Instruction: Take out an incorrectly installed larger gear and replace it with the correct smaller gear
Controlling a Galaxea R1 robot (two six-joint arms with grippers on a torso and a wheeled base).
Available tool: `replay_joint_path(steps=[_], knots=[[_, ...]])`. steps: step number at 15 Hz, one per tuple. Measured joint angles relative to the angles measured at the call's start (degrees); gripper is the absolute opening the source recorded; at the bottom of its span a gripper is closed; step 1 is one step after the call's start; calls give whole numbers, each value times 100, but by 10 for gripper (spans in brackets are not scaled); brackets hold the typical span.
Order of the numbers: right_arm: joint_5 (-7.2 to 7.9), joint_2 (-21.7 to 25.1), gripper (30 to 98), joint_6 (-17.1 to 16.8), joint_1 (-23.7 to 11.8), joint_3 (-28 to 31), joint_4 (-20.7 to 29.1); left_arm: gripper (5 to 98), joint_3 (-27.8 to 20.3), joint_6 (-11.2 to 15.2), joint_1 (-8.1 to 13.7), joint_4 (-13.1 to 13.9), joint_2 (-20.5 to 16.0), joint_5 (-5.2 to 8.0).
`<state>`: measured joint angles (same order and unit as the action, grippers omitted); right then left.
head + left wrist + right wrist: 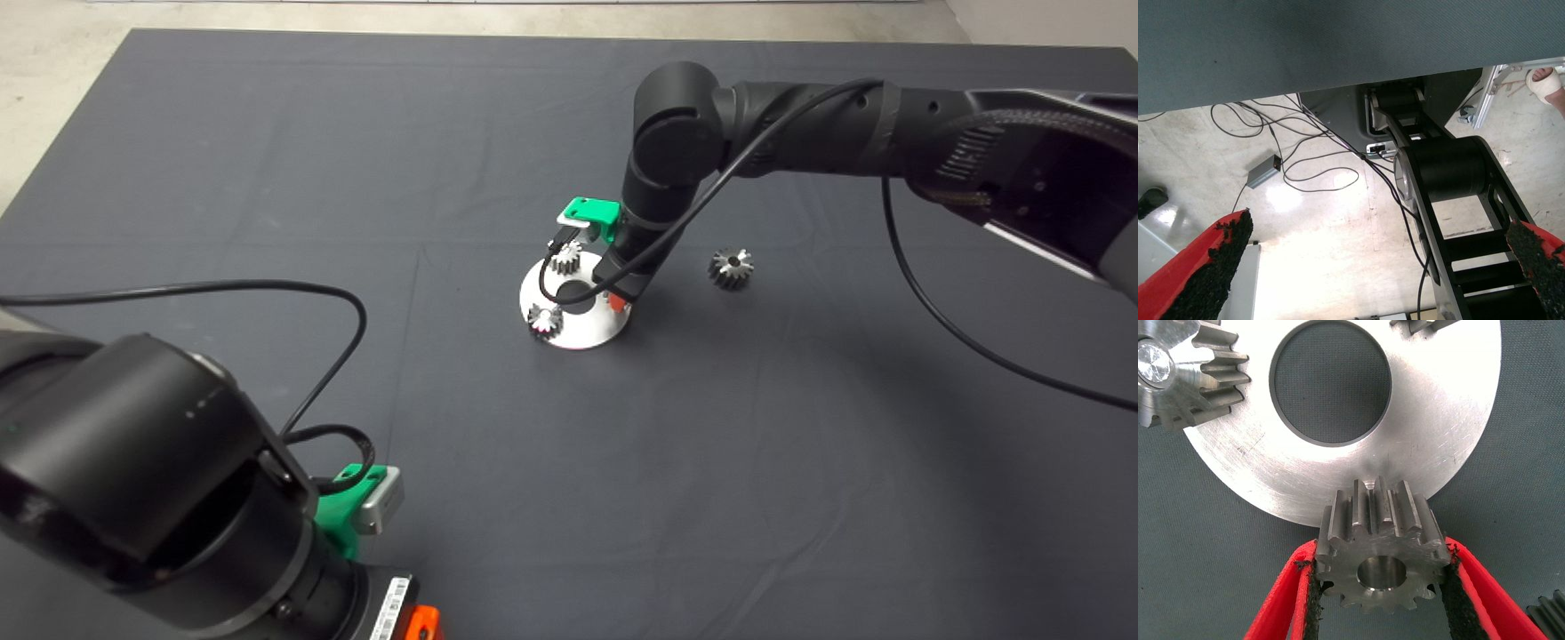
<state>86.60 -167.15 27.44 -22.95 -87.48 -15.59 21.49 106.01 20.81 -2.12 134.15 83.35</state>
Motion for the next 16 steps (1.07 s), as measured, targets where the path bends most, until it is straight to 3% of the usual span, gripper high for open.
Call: replay_joint_path(steps=[16], knots=[[34,-20,395,-18,-2,-6,-11,982,0,0,-1,0,0,0]])
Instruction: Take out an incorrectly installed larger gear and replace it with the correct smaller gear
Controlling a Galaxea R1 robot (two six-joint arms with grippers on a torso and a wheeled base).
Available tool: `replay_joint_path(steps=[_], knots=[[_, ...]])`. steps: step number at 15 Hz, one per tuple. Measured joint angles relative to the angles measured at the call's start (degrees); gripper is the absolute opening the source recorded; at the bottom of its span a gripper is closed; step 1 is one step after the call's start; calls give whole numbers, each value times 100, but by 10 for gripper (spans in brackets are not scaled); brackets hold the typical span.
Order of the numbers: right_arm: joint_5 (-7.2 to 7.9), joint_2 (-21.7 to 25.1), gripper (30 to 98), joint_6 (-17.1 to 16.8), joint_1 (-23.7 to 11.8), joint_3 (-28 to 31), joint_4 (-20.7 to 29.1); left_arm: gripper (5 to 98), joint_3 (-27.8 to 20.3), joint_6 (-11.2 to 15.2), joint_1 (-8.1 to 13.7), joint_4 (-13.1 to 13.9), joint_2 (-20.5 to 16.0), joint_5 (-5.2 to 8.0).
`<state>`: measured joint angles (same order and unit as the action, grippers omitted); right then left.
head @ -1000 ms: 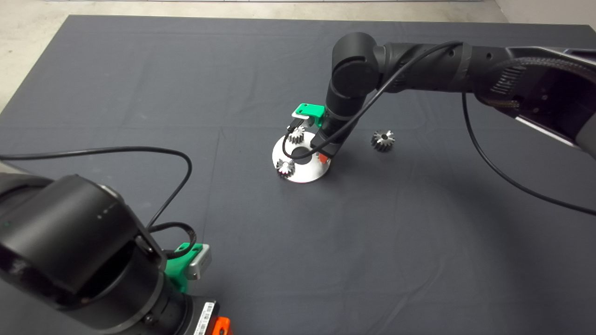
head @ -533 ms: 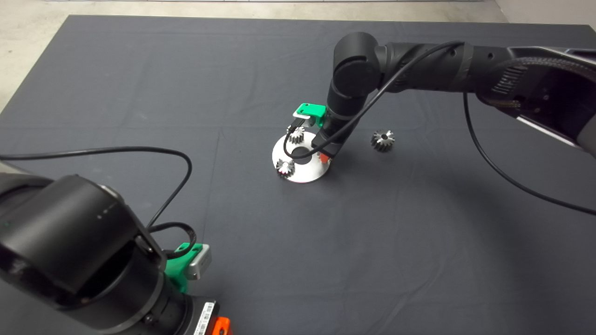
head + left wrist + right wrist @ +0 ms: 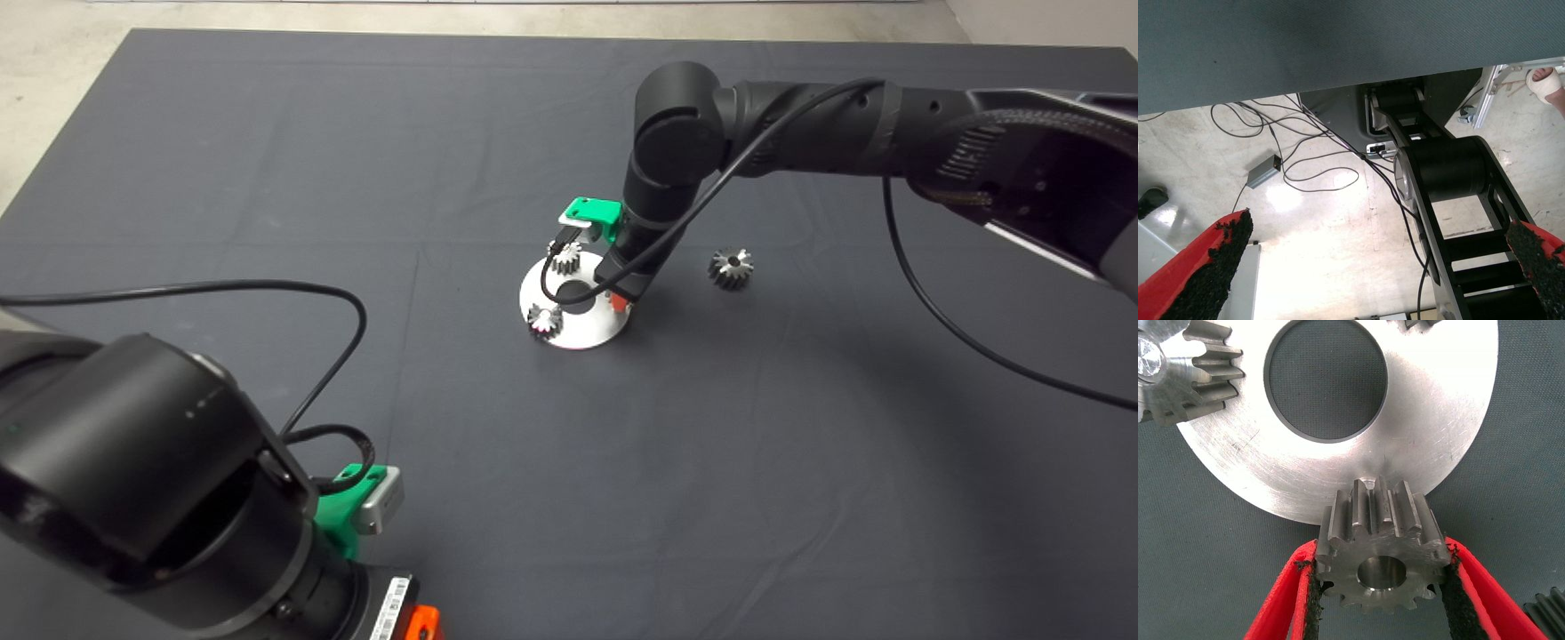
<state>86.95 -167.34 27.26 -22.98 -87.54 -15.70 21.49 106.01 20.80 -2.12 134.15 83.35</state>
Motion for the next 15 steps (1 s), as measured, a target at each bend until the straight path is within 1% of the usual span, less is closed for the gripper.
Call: replay_joint_path(steps=[6,15], knots=[[5,-2,395,2,-2,0,-4,982,0,0,1,0,0,0],[50,-85,395,22,1,-2,-55,982,0,0,1,0,12,2]])
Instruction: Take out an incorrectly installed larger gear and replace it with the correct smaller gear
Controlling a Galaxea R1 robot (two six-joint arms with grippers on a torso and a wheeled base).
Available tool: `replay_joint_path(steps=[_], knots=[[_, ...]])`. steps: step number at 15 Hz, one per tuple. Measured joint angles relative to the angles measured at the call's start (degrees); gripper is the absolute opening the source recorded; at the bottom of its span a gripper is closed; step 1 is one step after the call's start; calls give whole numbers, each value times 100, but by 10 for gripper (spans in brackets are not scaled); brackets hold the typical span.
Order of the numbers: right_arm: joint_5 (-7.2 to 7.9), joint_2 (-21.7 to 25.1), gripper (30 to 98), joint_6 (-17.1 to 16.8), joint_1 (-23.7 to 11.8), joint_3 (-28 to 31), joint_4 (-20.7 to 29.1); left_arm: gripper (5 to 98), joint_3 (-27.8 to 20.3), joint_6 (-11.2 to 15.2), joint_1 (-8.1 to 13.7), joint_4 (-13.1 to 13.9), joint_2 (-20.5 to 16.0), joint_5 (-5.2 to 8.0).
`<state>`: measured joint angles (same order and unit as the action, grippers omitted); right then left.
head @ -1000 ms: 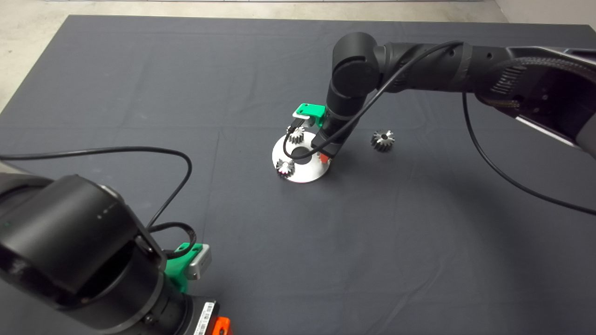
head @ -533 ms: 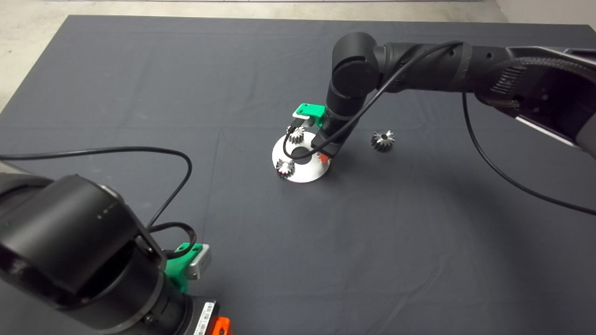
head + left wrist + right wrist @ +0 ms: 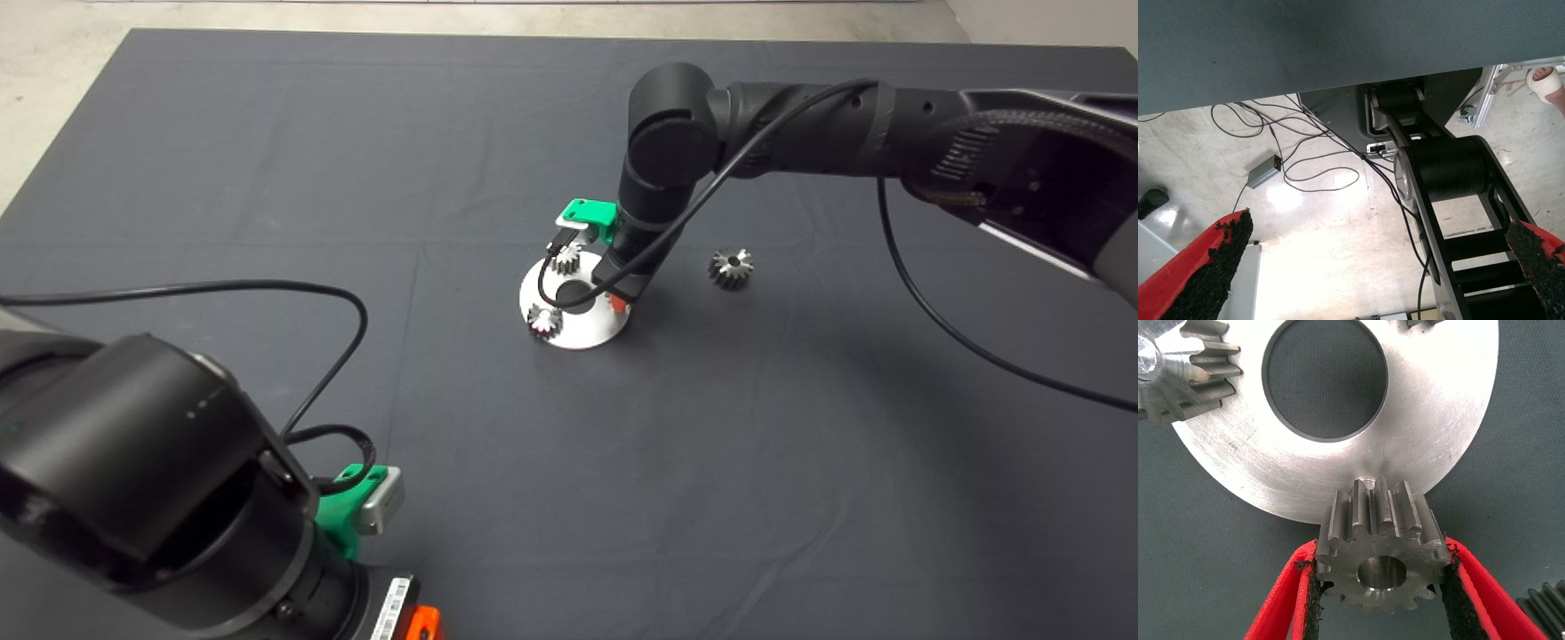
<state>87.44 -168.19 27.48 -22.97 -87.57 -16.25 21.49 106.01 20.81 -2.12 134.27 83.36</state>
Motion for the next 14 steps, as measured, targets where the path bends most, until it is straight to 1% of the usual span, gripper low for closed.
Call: replay_joint_path(steps=[3,14], knots=[[65,-52,395,0,29,-4,-30,982,0,0,-2,1,-1,2],[56,-55,395,0,26,-15,-30,982,0,0,-2,0,-1,1]])
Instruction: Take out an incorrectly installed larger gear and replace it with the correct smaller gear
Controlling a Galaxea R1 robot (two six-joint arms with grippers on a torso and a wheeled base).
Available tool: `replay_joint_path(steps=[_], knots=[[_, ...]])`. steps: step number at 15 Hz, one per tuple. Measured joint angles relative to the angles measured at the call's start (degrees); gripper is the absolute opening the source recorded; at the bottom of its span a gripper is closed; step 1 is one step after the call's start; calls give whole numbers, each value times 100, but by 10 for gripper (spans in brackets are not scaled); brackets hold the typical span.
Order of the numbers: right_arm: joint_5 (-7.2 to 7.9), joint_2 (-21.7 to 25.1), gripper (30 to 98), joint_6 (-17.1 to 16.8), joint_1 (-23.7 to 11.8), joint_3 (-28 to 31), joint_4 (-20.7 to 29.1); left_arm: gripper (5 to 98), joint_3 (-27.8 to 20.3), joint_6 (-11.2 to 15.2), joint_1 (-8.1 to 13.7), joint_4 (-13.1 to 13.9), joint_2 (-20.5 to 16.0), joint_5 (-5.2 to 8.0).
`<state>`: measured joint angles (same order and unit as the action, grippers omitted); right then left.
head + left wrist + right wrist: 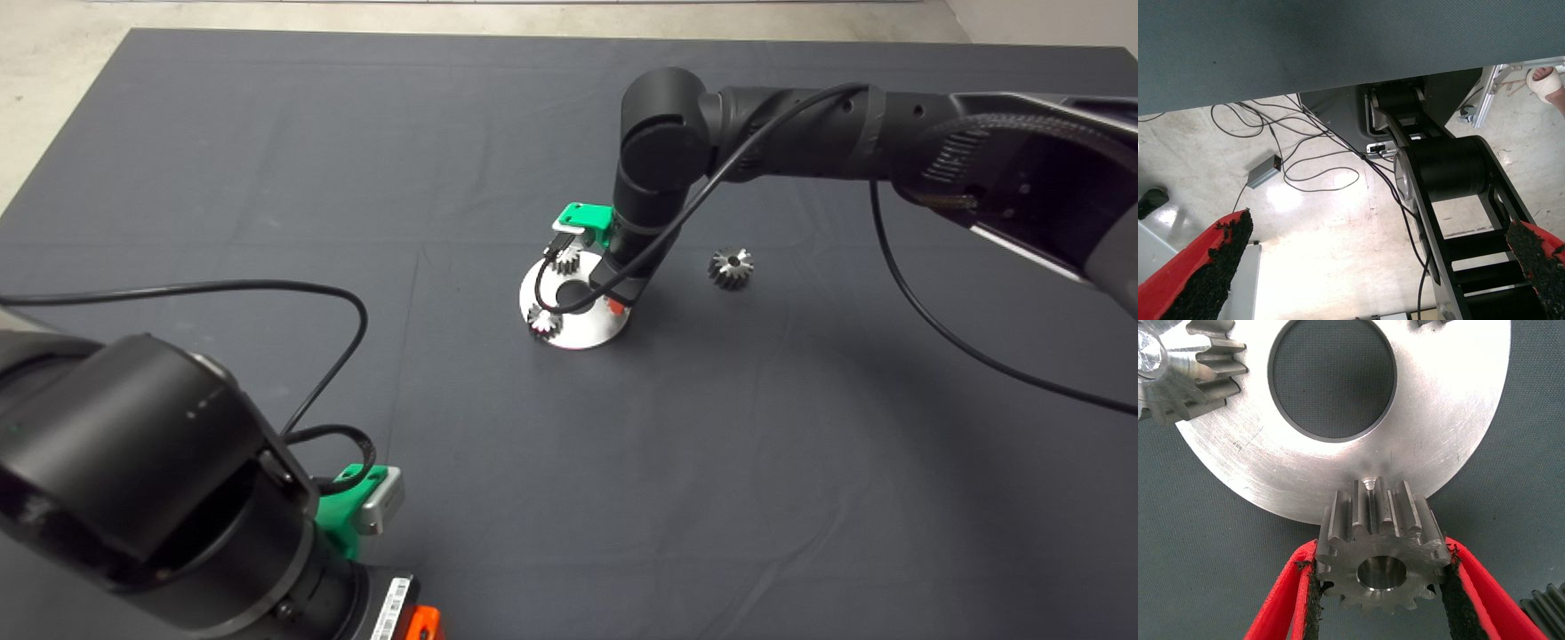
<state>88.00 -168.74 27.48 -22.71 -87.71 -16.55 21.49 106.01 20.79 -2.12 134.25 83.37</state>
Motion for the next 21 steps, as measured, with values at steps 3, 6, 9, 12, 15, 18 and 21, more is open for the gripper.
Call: replay_joint_path(steps=[3,6,9,12,15,18,21], knots=[[-2,0,395,0,0,-18,0,982,0,0,2,0,0,0],[-11,0,395,0,-2,-62,2,982,0,0,2,0,0,0],[-13,0,394,2,-2,-90,2,982,0,0,2,0,0,0],[-35,2,394,2,4,-165,0,982,0,0,2,0,0,0],[-40,2,394,0,4,-197,-18,982,0,0,1,0,0,-2],[-46,0,395,0,4,-204,-26,982,0,0,2,0,0,0],[-50,0,397,0,4,-204,-39,982,0,0,2,0,0,0]])
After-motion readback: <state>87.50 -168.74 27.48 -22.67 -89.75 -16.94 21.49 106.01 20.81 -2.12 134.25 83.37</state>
